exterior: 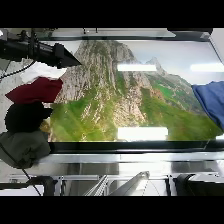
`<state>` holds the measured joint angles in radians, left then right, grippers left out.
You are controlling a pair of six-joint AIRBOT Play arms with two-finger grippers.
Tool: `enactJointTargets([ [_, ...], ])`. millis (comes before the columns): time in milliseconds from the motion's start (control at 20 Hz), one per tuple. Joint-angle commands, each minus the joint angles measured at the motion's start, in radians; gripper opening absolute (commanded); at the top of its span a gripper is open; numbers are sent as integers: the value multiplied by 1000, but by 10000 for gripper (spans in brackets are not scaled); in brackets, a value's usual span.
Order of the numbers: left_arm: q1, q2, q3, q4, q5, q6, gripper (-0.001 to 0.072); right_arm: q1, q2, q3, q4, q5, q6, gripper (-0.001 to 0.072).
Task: Fold the shirts.
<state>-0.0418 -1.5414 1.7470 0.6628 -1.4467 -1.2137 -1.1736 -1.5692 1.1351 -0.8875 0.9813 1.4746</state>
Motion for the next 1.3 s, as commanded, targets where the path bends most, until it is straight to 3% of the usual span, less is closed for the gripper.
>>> enactJointTargets([
  [0, -19, 0, 0, 0, 6, 4, 13, -10, 49, -83, -13, -39, -4, 17],
  [200, -19, 0, 0, 1, 6, 4, 13, -10, 98, -85, -33, -37, 0, 21],
  [250, -19, 0, 0, 0, 5, 4, 14, -9, 95, -85, -33, -31, -1, 80],
  [300, -19, 0, 0, 1, 1, 4, 14, -8, 93, -85, -33, -30, -1, 305],
  [350, -19, 0, 0, 1, -8, 4, 14, -7, 91, -85, -33, -23, -4, 446],
  [800, -19, 0, 0, 1, -21, 5, 14, -8, 85, -85, -75, 35, -49, 447],
  [1250, -19, 0, 0, 0, -24, 5, 13, -9, 84, -85, -243, 385, -46, 433],
])
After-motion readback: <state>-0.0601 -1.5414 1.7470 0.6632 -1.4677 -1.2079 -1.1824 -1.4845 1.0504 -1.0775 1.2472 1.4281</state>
